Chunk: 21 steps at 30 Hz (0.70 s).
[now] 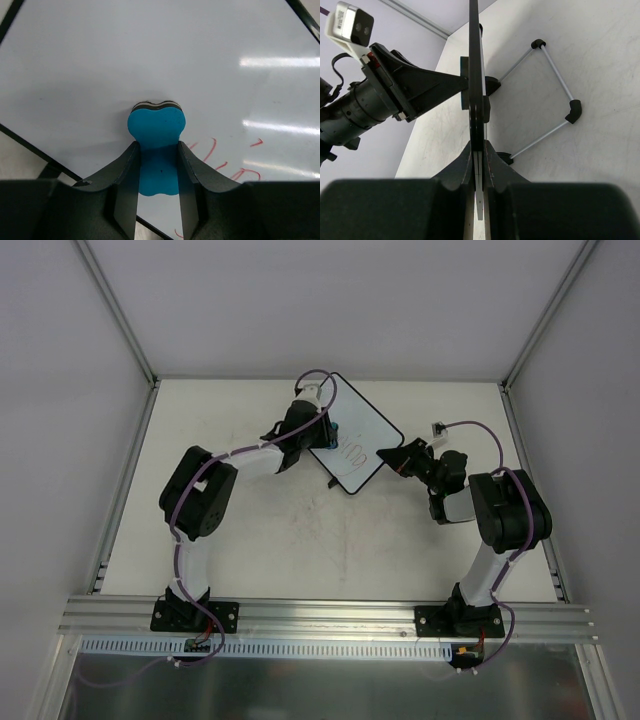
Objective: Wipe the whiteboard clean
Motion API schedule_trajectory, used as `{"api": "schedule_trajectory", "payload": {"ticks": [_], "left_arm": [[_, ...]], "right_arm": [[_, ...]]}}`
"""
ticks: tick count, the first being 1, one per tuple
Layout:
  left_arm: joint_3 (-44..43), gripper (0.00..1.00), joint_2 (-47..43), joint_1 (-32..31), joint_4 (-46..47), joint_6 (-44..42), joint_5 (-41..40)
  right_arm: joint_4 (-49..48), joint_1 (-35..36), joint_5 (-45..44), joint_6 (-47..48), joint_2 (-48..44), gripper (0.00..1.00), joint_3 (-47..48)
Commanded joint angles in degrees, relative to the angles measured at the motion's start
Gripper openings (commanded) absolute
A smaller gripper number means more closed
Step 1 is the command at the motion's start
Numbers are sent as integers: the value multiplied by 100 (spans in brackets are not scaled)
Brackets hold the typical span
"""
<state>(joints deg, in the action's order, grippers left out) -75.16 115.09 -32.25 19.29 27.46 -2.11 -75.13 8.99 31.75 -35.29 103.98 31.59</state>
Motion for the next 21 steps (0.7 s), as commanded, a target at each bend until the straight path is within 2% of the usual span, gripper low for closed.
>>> {"api": "schedule_trajectory", "payload": {"ticks": [1,11,21], "left_arm": [[133,0,-83,-563,-83,-522,378],[-157,0,-48,-1143,-109,-1655,571],[-386,0,84,-1249,-399,-1797,361]], "right_arm": [[-766,59,-2,-57,-89,0,145],[-766,67,77,-48,-89,0,189],[-775,76,60,-48,-71,0,198]]}}
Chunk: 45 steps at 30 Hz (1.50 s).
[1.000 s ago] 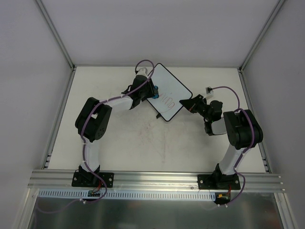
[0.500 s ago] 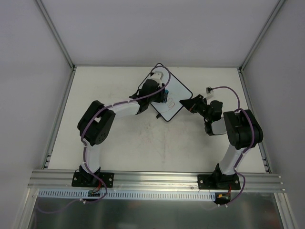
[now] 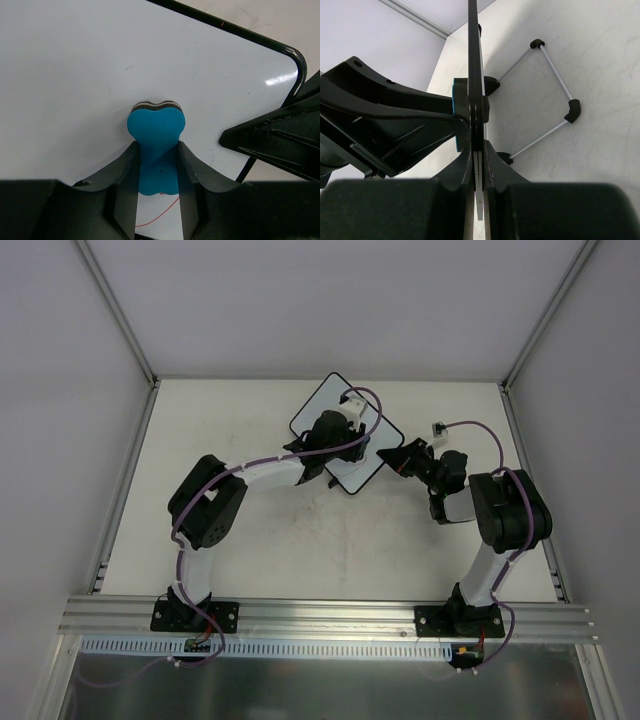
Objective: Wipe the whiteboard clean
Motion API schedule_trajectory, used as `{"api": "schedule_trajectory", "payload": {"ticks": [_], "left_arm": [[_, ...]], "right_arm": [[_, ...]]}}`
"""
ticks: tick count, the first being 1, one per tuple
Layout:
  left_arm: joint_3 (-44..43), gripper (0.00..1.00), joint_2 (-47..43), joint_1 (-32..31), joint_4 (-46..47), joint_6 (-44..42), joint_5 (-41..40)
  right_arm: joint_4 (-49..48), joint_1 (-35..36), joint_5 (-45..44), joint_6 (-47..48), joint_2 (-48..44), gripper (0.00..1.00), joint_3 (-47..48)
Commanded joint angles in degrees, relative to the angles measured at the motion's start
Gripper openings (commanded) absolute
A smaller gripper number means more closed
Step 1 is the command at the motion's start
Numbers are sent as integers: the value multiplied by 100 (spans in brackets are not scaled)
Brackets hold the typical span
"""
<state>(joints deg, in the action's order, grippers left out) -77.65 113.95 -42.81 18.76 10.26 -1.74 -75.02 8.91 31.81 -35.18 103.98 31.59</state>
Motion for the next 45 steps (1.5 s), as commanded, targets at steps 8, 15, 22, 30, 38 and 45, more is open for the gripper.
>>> {"api": "schedule_trajectory", "payload": {"ticks": [8,15,22,30,38,45], "left_arm": [[-5,0,207,132,-453,764,42],[636,0,13,659,-374,1829,24],[997,0,110,1011,-286,2498,356],[927,0,224,976,-207,2420,534],[813,0,119,353,-40,1515,209],[1014,0,-39,89,408,1075,279]], "right_arm": [[-777,76,44,-59,-80,0,189],[-786,76,36,-59,-80,0,189],[-786,76,44,-86,-89,0,180],[-794,67,44,-103,-80,0,189],[-786,76,53,-121,-80,0,207],[-786,67,62,-112,-89,0,207]]}}
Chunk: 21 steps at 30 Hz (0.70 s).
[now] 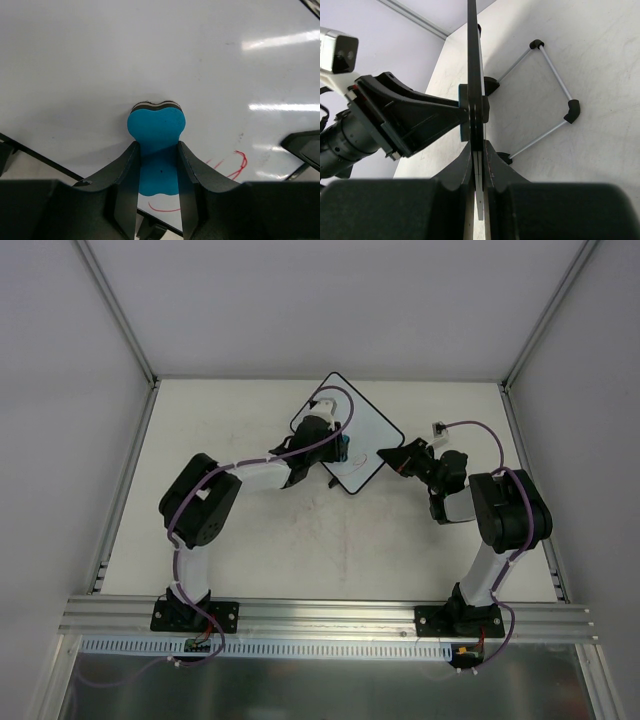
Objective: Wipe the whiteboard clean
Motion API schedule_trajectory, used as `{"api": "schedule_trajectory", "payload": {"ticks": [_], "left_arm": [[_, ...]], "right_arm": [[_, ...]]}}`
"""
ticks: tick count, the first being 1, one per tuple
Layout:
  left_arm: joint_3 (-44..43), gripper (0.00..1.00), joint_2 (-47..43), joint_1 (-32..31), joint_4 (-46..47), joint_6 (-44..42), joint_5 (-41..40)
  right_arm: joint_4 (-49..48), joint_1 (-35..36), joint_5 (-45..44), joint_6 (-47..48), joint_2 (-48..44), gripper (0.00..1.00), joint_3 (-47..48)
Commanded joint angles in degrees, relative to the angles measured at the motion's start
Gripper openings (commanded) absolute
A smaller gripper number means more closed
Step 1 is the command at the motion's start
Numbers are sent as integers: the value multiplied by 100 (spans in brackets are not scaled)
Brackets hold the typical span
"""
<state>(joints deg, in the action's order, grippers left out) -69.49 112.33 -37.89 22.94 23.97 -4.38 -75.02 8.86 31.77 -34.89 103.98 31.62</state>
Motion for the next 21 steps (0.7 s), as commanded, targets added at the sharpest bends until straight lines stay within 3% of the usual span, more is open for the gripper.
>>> {"api": "schedule_trajectory", "payload": {"ticks": [1,9,16,21], "left_arm": [[286,0,70,-447,148,-322,579],[402,0,-115,-755,352,-911,729],[200,0,-89,-1317,80,-1544,114],[261,0,-133,-1361,44,-1483,-36]], "right_arm": [[-786,80,66,-140,-98,0,205],[-786,72,75,-140,-80,0,213],[-786,80,84,-132,-80,0,222],[-794,81,93,-140,-89,0,222]]}}
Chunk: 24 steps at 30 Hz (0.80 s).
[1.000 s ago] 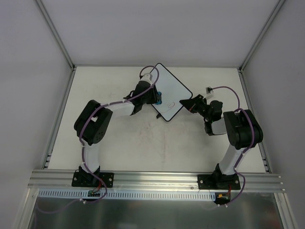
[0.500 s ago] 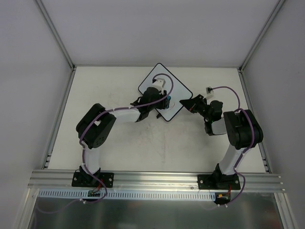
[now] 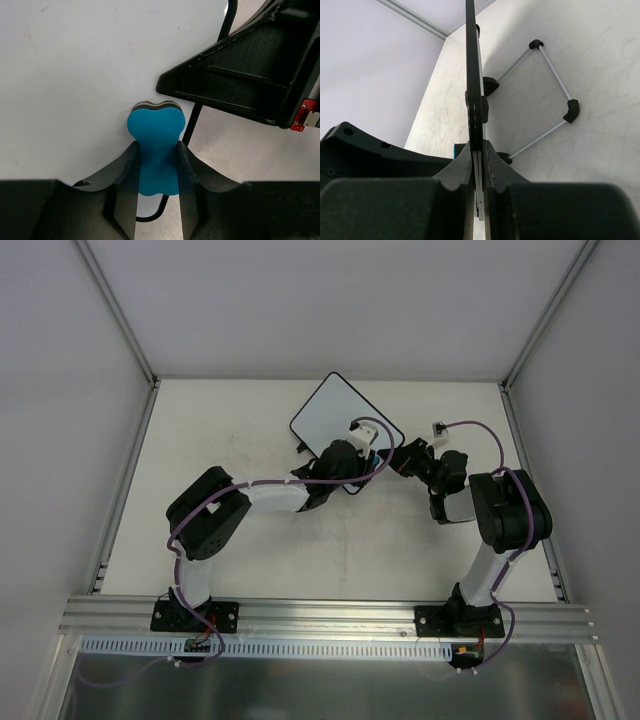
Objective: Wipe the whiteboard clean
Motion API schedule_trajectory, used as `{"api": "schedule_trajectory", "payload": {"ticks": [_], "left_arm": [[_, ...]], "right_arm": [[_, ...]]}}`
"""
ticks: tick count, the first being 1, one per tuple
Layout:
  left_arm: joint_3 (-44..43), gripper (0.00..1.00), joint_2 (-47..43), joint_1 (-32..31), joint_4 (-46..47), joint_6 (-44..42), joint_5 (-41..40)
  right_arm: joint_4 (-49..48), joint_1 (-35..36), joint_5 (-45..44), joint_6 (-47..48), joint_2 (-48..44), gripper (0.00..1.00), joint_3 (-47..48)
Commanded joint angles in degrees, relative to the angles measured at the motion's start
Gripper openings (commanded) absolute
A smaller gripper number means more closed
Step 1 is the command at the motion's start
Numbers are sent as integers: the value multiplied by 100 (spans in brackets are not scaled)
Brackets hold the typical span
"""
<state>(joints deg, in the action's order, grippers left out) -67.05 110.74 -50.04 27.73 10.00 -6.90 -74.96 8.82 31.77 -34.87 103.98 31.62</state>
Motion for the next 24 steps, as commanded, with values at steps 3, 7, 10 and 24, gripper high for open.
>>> {"api": "schedule_trajectory", "payload": {"ticks": [3,7,10,24], "left_arm": [[-10,0,53,-137,-531,28,40],[-54,0,123,38,-681,379,179],[33,0,132,249,-707,731,408],[324,0,238,609,-839,1645,399]], "right_arm": [[-792,94,93,-134,-89,0,222],[-792,85,84,-134,-98,0,213],[-792,85,84,-134,-98,0,205],[-801,76,75,-99,-124,0,231]]}}
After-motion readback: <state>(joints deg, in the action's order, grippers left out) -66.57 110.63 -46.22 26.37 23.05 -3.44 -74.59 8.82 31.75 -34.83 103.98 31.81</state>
